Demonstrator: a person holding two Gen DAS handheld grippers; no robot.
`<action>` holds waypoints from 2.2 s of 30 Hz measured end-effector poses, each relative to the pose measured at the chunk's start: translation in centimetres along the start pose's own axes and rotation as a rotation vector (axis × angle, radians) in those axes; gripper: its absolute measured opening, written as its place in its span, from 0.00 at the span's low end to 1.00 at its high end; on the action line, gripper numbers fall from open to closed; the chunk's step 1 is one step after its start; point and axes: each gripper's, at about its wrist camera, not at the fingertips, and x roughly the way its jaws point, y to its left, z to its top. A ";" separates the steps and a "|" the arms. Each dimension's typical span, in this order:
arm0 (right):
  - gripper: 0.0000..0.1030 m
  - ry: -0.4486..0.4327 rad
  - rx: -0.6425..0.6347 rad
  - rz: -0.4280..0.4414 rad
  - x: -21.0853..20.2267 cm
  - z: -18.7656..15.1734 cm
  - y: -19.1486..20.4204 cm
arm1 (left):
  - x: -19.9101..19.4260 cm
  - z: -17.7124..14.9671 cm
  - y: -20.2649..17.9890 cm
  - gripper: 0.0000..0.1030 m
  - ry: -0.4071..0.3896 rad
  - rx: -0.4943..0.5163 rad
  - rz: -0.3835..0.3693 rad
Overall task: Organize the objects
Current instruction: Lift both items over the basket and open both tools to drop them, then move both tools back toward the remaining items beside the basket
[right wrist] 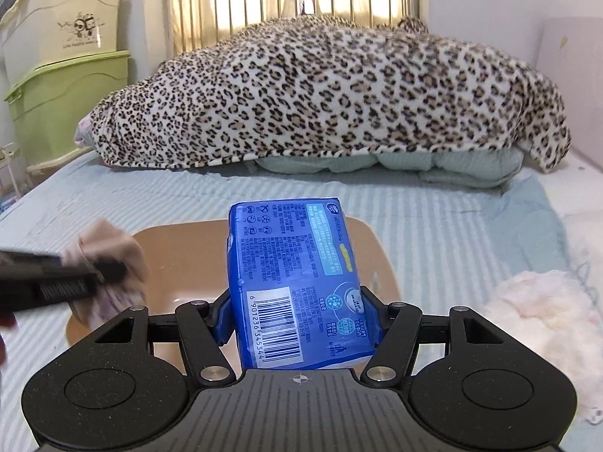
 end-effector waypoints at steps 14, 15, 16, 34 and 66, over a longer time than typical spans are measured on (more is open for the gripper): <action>0.75 0.079 -0.092 -0.017 2.2 -1.6 2.0 | 2.4 -2.4 -0.2 0.70 0.093 0.026 0.051; 0.79 0.069 -0.097 -0.023 1.5 -1.5 2.0 | 1.6 -2.2 -0.1 0.76 0.070 0.025 0.057; 0.82 0.056 -0.100 -0.026 0.7 -1.5 1.9 | 0.8 -2.1 0.0 0.78 0.047 0.025 0.064; 0.93 0.027 -0.062 -0.077 -9.2 -7.3 -1.1 | -7.6 -8.1 -0.8 0.94 0.057 0.082 -0.010; 0.92 0.328 -0.085 0.016 -2.3 -15.3 -2.5 | -0.6 -15.7 -3.5 0.95 0.330 0.099 -0.064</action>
